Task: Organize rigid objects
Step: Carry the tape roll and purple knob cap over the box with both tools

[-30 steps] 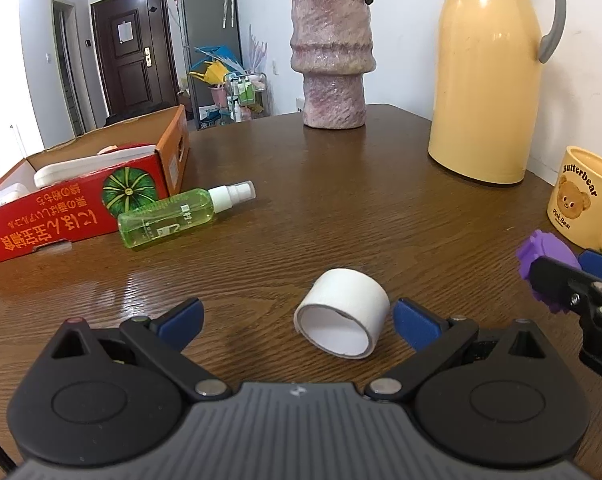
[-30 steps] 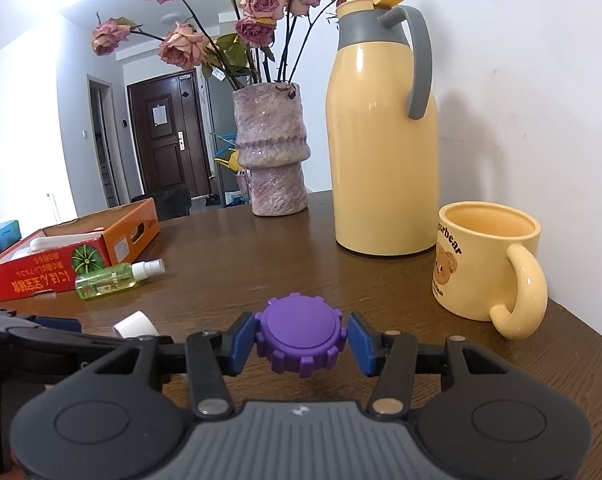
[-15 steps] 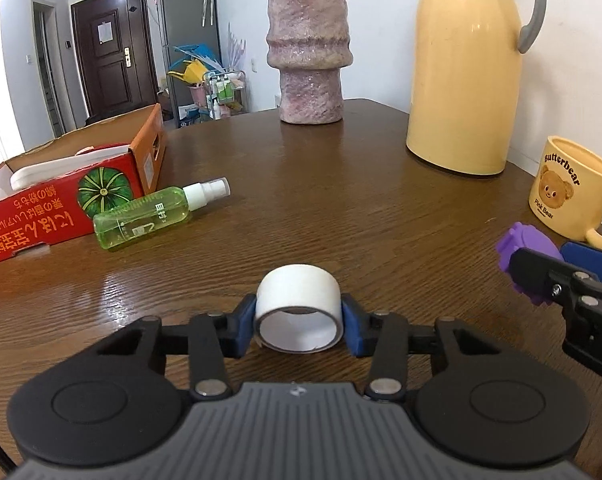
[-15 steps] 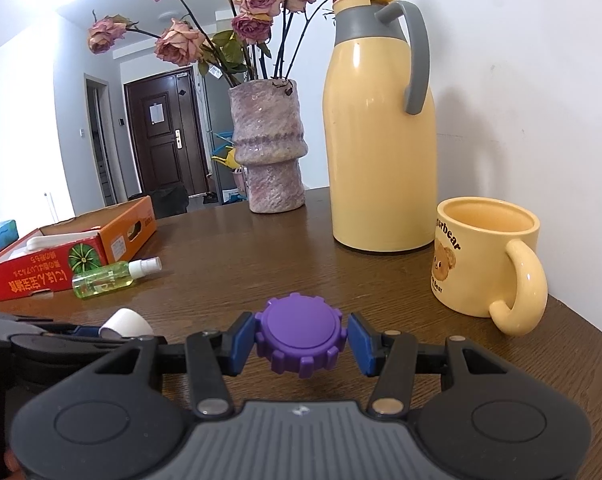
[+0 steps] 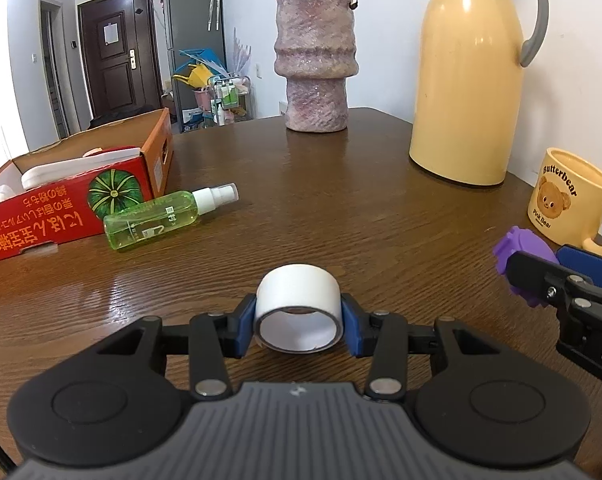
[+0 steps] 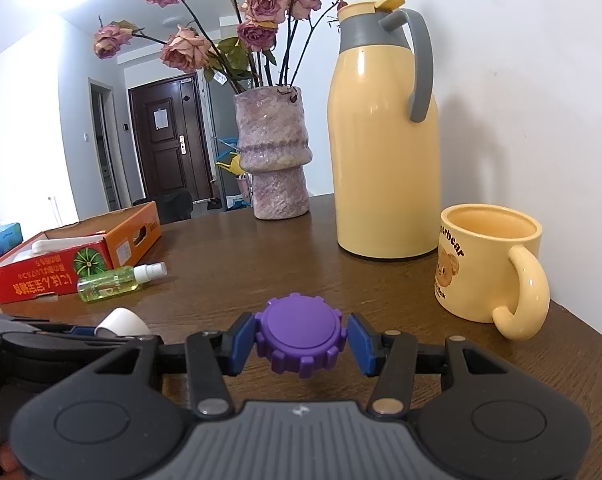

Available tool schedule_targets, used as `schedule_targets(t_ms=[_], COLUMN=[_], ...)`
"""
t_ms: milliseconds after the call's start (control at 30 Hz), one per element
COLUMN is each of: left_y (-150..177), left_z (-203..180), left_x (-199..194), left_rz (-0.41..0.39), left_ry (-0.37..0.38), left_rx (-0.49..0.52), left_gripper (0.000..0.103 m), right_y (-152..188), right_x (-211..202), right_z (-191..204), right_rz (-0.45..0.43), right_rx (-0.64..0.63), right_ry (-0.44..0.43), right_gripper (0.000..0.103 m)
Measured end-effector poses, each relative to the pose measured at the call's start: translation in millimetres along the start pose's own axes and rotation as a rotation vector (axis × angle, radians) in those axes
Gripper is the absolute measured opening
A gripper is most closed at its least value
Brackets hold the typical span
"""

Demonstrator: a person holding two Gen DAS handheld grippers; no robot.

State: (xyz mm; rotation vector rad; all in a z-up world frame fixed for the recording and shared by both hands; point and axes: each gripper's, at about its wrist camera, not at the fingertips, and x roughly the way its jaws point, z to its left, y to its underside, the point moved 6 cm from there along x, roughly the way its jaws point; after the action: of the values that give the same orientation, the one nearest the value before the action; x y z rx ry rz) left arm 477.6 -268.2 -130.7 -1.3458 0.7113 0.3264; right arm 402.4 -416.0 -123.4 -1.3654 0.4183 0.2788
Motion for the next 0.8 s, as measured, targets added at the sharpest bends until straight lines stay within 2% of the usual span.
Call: schedule_targets(t_ms=[433, 800], left_y=[-0.3, 3.0], left_z=[22.3, 64.0], left_x=[-31.4, -63.9], left_rz=[-0.046, -0.083], left_ry=[-0.037, -0.087], left_rx=[-0.027, -0.052], left_gripper=[0.044, 0.044], right_y=[-2.8, -5.7], right_x=[-13.9, -28.1], right_z=[17.7, 62.1], right_rz=[-0.05, -0.058], right_rx=[-0.022, -0.054], right_ry=[-0.012, -0.066], right_gripper=[0.05, 0.05])
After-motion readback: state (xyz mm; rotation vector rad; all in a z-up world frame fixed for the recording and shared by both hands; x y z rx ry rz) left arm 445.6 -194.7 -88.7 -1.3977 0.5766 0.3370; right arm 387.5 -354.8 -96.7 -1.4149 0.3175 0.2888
